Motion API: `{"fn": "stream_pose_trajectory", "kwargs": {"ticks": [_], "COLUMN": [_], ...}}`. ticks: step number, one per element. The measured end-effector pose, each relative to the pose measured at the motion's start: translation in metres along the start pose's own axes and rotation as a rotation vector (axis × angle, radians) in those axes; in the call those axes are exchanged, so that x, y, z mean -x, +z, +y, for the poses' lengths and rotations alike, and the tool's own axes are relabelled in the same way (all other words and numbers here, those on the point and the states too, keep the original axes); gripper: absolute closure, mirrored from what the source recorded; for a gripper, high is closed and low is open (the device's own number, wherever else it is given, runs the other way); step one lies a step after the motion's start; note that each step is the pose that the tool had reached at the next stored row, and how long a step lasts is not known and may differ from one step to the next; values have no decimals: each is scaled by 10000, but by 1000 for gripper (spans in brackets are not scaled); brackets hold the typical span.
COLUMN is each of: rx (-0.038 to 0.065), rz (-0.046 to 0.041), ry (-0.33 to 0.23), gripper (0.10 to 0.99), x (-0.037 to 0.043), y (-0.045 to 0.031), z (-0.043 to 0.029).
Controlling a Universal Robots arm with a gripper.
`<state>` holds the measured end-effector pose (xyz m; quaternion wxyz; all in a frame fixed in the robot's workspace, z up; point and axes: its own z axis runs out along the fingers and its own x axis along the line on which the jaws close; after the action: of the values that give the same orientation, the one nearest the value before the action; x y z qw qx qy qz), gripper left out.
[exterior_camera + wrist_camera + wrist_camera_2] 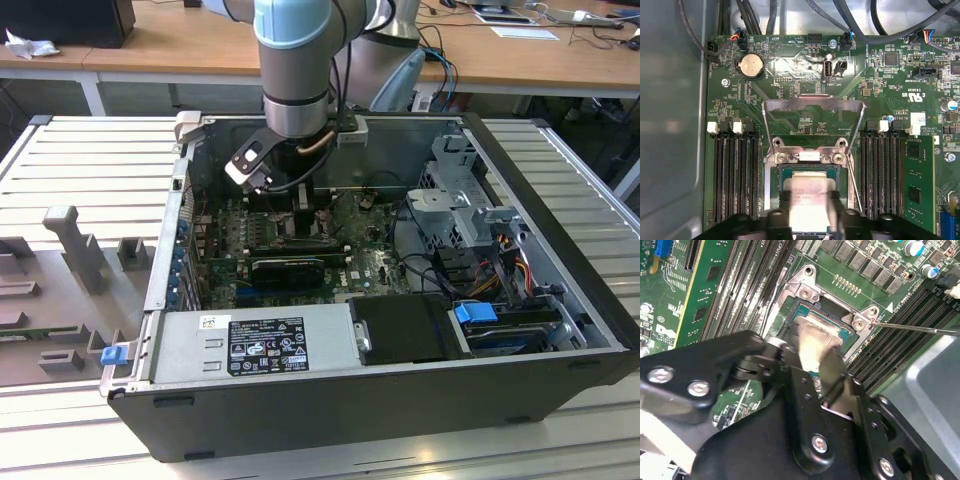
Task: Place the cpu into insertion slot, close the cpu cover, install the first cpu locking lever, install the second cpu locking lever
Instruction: 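Place the cpu into insertion slot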
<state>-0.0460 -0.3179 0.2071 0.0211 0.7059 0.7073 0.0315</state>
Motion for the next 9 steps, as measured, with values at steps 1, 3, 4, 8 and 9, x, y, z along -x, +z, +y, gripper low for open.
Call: {"fn": "stream_pose_trajectory", "kwargs": {"ticks": [1,3,4,8,9], "rx": [-7,-26,-25,-25,-25], "rz": [0,-2,-1,-1,-1], "ry": [0,1,1,2,2], "gripper": [749,929,980,980,980], "x": [0,0,0,-1,-1], "y": [-2,-20,-30,-60,-66], "z": [1,3,4,6,6]}}
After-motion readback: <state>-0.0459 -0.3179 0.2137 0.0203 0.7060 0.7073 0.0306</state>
